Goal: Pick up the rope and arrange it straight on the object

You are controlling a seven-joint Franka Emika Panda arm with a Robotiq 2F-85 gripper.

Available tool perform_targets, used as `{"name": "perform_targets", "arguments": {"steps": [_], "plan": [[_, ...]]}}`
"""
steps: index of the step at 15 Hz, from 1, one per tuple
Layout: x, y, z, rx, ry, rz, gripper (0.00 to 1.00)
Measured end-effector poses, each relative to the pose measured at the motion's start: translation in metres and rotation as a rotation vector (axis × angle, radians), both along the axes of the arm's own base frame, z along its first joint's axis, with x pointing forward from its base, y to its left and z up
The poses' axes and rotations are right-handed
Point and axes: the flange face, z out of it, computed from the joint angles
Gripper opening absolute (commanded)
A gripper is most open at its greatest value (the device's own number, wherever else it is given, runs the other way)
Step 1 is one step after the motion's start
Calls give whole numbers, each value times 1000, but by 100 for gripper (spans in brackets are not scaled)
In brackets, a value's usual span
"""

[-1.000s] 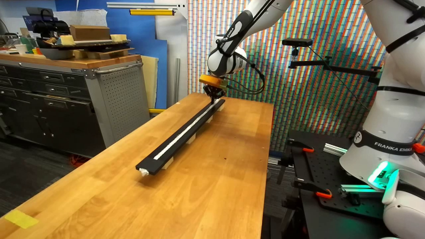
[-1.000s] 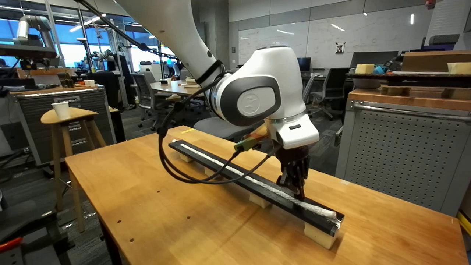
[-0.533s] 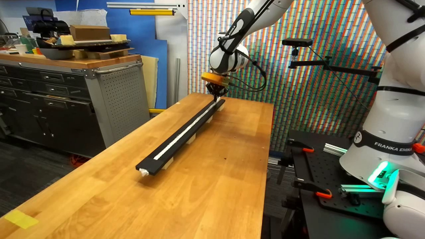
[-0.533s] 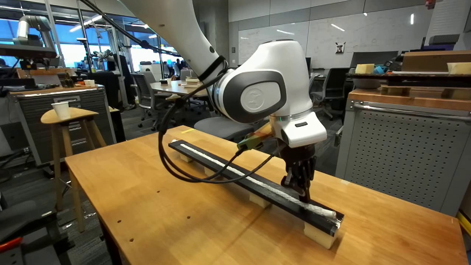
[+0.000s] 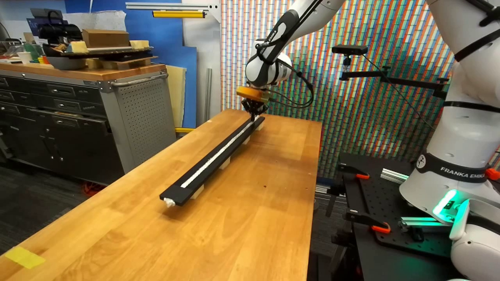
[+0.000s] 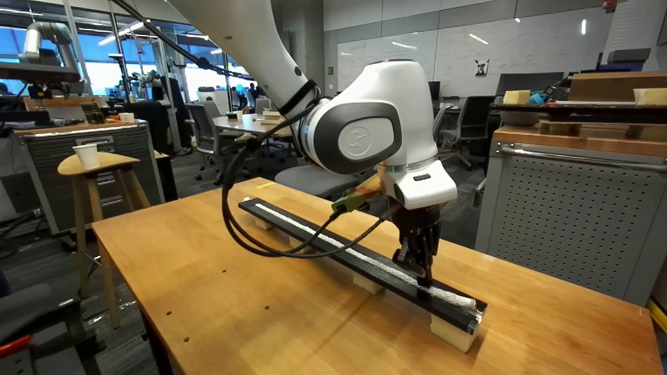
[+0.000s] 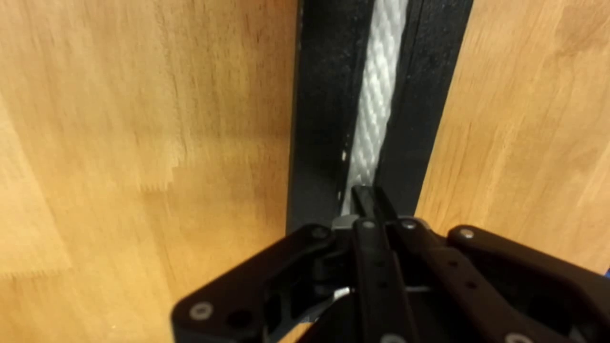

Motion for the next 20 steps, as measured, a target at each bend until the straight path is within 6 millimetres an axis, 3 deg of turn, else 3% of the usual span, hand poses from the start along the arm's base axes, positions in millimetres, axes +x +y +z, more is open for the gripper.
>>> {"name": "perform_targets", "arguments": {"steps": [5,13,20], "plan": [[-2,-3,-2,-2,4,-7,0],[-15,-38,8,-37,-12,-70,0],[-4,-43,23,-71,-72,-65,0]]}}
